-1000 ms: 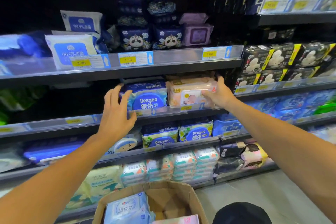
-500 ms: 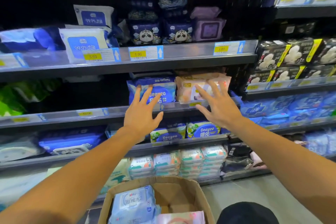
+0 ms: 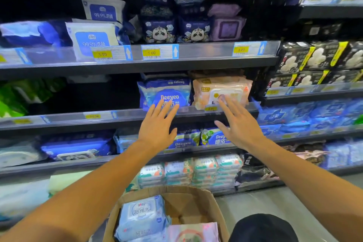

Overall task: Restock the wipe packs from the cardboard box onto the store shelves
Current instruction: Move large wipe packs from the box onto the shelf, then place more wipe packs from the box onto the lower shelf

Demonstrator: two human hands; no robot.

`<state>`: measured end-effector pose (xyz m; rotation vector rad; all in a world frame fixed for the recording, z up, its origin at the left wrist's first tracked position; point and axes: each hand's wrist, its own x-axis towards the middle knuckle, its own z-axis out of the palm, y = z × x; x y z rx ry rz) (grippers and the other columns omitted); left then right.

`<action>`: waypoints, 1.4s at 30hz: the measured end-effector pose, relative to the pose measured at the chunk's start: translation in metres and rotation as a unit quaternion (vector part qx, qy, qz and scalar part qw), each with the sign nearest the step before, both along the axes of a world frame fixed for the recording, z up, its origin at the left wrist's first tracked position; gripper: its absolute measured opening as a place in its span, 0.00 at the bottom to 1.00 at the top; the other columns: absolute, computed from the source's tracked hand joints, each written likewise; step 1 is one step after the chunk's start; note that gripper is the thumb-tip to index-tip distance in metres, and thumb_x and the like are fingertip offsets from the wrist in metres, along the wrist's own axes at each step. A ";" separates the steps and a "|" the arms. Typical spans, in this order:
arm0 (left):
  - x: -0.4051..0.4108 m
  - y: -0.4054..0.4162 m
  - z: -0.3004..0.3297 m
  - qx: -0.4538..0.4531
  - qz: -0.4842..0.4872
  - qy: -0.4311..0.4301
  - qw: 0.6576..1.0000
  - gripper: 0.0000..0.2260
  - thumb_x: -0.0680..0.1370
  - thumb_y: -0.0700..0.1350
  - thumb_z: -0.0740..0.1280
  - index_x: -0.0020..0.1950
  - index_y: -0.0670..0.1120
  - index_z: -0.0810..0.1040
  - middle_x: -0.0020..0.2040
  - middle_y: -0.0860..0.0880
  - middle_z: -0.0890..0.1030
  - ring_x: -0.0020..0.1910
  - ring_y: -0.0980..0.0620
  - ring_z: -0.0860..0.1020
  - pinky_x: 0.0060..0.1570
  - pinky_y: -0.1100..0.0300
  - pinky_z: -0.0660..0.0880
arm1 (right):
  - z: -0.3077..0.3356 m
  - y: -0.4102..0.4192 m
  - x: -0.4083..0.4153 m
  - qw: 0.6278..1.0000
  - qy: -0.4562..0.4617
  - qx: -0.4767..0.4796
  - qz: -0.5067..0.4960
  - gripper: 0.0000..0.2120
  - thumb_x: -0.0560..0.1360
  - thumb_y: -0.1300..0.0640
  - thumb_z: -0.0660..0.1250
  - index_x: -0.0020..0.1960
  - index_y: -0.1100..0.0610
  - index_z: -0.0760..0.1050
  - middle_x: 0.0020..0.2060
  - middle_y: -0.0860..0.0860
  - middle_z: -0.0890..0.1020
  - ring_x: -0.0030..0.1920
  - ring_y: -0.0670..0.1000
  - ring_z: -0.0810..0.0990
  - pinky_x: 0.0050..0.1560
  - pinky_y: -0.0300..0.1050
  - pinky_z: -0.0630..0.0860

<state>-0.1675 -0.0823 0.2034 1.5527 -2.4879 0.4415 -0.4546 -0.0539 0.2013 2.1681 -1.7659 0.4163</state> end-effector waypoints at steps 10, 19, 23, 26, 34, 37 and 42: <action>0.004 0.004 0.017 0.042 -0.036 0.039 0.998 0.34 0.81 0.56 0.61 0.82 0.49 0.49 0.81 0.48 0.56 0.81 0.45 0.50 0.79 0.48 0.47 | -0.001 0.009 0.008 0.999 -0.026 0.037 0.026 0.33 0.81 0.40 0.59 0.81 0.53 0.56 0.81 0.58 0.49 0.80 0.62 0.47 0.78 0.60 0.52; 0.052 0.069 -0.033 -0.002 -0.156 0.123 0.980 0.26 0.79 0.46 0.68 0.76 0.44 0.68 0.76 0.46 0.68 0.75 0.44 0.65 0.74 0.48 0.64 | -0.018 0.064 0.041 0.986 -0.054 0.057 0.150 0.26 0.81 0.50 0.63 0.77 0.56 0.65 0.77 0.52 0.64 0.77 0.55 0.61 0.73 0.52 0.65; 0.086 0.106 -0.090 0.118 -0.122 0.137 0.976 0.25 0.79 0.47 0.67 0.76 0.46 0.68 0.74 0.46 0.70 0.72 0.45 0.68 0.69 0.47 0.70 | -0.062 0.085 0.059 0.962 -0.086 0.184 0.185 0.26 0.82 0.49 0.62 0.77 0.56 0.64 0.75 0.54 0.68 0.75 0.55 0.65 0.74 0.54 0.65; 0.115 0.123 -0.133 0.226 -0.054 0.143 0.962 0.24 0.80 0.49 0.63 0.76 0.47 0.67 0.74 0.46 0.70 0.73 0.43 0.69 0.68 0.48 0.70 | -0.092 0.094 0.072 0.939 -0.112 0.289 0.152 0.27 0.81 0.47 0.62 0.77 0.52 0.63 0.75 0.52 0.68 0.74 0.54 0.67 0.73 0.53 0.66; 0.161 0.141 -0.216 0.407 0.107 0.211 0.882 0.25 0.81 0.49 0.66 0.77 0.46 0.65 0.78 0.44 0.63 0.73 0.43 0.69 0.68 0.55 0.66 | -0.170 0.118 0.096 0.854 -0.127 0.504 0.017 0.31 0.79 0.45 0.66 0.76 0.60 0.65 0.73 0.57 0.71 0.72 0.57 0.70 0.70 0.45 0.65; 0.163 0.137 -0.242 0.481 0.164 0.202 0.837 0.26 0.81 0.54 0.65 0.76 0.48 0.65 0.75 0.44 0.66 0.69 0.43 0.72 0.67 0.50 0.70 | -0.193 0.123 0.097 0.825 -0.157 0.525 -0.135 0.27 0.79 0.44 0.66 0.68 0.64 0.72 0.64 0.60 0.77 0.63 0.60 0.76 0.57 0.44 0.72; 0.150 0.131 -0.268 0.526 0.213 0.242 0.787 0.28 0.80 0.56 0.66 0.77 0.47 0.65 0.74 0.43 0.69 0.71 0.43 0.71 0.69 0.52 0.69 | -0.235 0.139 0.090 0.742 -0.274 0.575 -0.209 0.25 0.73 0.47 0.75 0.65 0.60 0.77 0.62 0.52 0.80 0.54 0.50 0.81 0.55 0.39 0.76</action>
